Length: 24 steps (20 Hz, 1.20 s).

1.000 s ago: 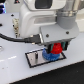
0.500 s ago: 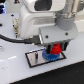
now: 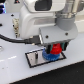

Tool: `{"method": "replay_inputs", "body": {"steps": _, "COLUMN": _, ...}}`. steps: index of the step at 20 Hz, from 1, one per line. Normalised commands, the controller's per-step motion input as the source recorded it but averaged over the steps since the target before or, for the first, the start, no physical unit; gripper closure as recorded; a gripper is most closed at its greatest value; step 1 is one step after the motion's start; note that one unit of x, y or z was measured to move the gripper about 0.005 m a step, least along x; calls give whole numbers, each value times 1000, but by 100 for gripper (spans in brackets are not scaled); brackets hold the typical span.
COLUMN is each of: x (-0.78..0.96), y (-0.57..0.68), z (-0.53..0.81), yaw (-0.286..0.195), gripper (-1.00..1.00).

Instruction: Insert the blue gear onto the right peg, followed by the red gear

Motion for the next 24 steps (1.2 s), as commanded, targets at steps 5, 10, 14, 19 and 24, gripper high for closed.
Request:
{"method": "replay_inputs", "body": {"steps": 5, "x": -94, "y": 0, "z": 338, "yaw": 0, "gripper": 100}}
{"method": "replay_inputs", "body": {"steps": 10, "x": 11, "y": 2, "z": 131, "yaw": 0, "gripper": 100}}
{"method": "replay_inputs", "body": {"steps": 14, "x": 19, "y": -38, "z": -20, "yaw": 0, "gripper": 100}}
{"method": "replay_inputs", "body": {"steps": 19, "x": 25, "y": -102, "z": -180, "yaw": 0, "gripper": 100}}
{"method": "replay_inputs", "body": {"steps": 24, "x": 26, "y": -98, "z": -122, "yaw": 0, "gripper": 100}}
